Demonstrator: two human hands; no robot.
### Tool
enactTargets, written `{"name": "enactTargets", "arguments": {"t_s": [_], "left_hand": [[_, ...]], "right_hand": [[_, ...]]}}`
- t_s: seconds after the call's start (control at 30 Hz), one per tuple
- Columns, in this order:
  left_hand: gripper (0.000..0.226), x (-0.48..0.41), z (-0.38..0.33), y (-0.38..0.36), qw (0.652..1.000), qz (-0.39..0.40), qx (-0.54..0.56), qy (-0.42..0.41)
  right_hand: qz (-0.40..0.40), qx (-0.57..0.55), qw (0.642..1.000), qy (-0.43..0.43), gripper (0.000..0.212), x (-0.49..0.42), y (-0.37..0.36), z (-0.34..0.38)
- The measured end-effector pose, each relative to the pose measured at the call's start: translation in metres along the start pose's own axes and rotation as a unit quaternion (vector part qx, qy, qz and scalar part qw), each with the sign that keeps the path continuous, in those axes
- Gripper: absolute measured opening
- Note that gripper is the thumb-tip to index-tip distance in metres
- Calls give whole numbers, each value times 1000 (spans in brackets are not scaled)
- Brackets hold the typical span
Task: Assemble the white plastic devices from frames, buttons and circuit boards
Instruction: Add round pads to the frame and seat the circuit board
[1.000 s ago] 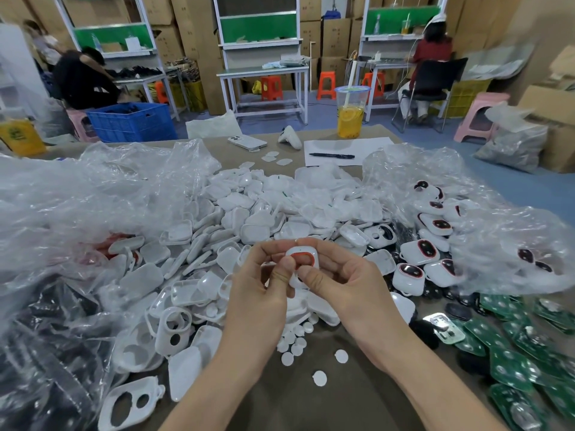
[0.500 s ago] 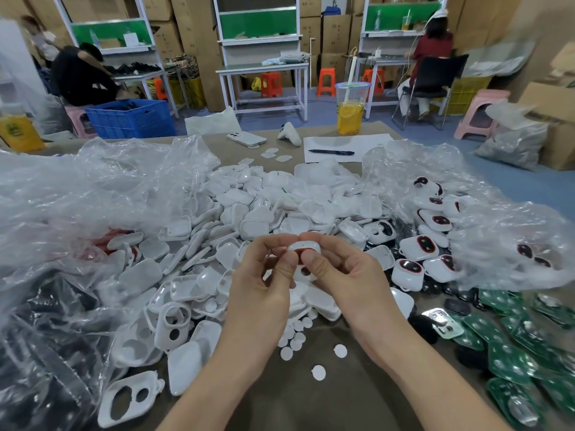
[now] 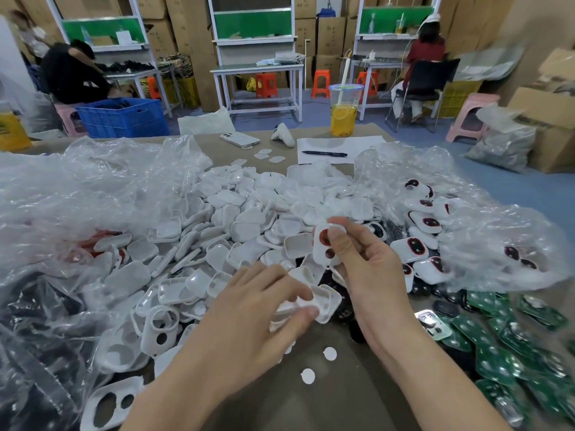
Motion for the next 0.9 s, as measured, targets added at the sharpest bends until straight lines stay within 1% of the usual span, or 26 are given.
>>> {"name": "enactTargets", "arguments": {"t_s": [0.07,0.13,0.3,0.43,0.47,0.6,0.7,0.83,0.9], "left_hand": [[24,-1,-6,-7,998,40,-22,-31],[28,-1,-11,-12,996,73,-24,-41],[30,1,-18,-17,995,91,1,-51],[34,2,-29,-25,990,113,-12,-85],[35,3,-29,-26,989,117,-12,-86],[34,2,-28,-26,991,104,0,-80],[31,2,-28,-26,992,97,7,-76],[35,3,-26,-28,992,106,11,-71],[36,3,-25,-28,992,103,10,-68]], "right_hand": [[-9,-10,1000,-1,21,-2,2,-1],[-13,-16,1000,-5,24,-3,2,-2],[-17,-26,999,-12,17,-3,3,-4],[-12,-44,999,-12,28,-3,1,-2],[-10,-45,999,-13,28,-3,1,-2],[3,-18,1000,-11,15,-2,-2,-2],[6,3,1000,-16,19,0,-3,-3],[-17,16,1000,12,26,-3,1,-2],[-29,12,999,14,20,-7,6,-5]]}}
Point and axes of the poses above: each hand's wrist, its own x-axis away from the middle knuckle, its own y-axis out of the back of the hand, z = x × y, the point moved 6 cm from there along -x, towards the middle knuckle, and after that the axes turned 4 degrees about -y, right-handed, at the moved point
